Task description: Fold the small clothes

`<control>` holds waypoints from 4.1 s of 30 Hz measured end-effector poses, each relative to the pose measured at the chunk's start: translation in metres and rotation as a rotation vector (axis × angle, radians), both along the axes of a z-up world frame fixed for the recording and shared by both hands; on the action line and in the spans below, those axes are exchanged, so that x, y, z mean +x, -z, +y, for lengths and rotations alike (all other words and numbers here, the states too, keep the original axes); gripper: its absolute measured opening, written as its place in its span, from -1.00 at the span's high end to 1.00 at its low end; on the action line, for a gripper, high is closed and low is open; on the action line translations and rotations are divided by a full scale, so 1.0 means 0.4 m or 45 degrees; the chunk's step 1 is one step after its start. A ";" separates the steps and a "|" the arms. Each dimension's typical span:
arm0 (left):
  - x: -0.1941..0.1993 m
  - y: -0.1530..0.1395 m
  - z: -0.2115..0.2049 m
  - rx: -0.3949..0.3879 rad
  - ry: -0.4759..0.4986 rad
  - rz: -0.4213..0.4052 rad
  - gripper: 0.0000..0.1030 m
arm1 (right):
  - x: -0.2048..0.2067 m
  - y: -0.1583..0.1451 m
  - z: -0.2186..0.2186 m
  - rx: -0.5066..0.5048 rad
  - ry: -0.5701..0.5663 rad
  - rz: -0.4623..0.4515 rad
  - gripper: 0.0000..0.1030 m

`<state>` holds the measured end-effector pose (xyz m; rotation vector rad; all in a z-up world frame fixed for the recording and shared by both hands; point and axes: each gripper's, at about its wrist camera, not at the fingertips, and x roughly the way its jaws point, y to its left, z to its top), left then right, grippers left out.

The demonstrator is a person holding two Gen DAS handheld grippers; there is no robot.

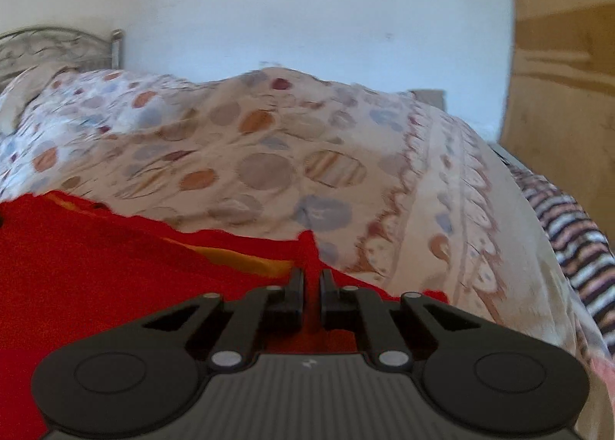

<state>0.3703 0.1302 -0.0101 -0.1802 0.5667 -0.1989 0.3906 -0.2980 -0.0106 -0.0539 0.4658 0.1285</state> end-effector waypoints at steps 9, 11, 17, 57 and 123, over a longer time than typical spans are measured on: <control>-0.067 -0.018 0.023 -0.049 -0.008 -0.079 -0.44 | -0.057 -0.028 -0.047 0.084 -0.025 -0.069 -0.41; -0.086 -0.027 0.026 -0.046 -0.014 -0.093 -0.67 | -0.066 -0.034 -0.051 0.093 -0.052 -0.080 -0.58; -0.179 -0.031 0.014 -0.028 -0.005 -0.129 -0.99 | -0.021 -0.045 -0.005 -0.012 -0.075 -0.042 -0.64; -0.374 0.062 0.021 -0.282 -0.032 0.087 0.85 | -0.406 -0.018 -0.104 0.444 -0.023 -0.045 0.91; -0.432 0.130 0.034 -0.431 -0.188 -0.064 0.24 | -0.487 0.098 0.126 0.077 -0.004 -0.246 -0.99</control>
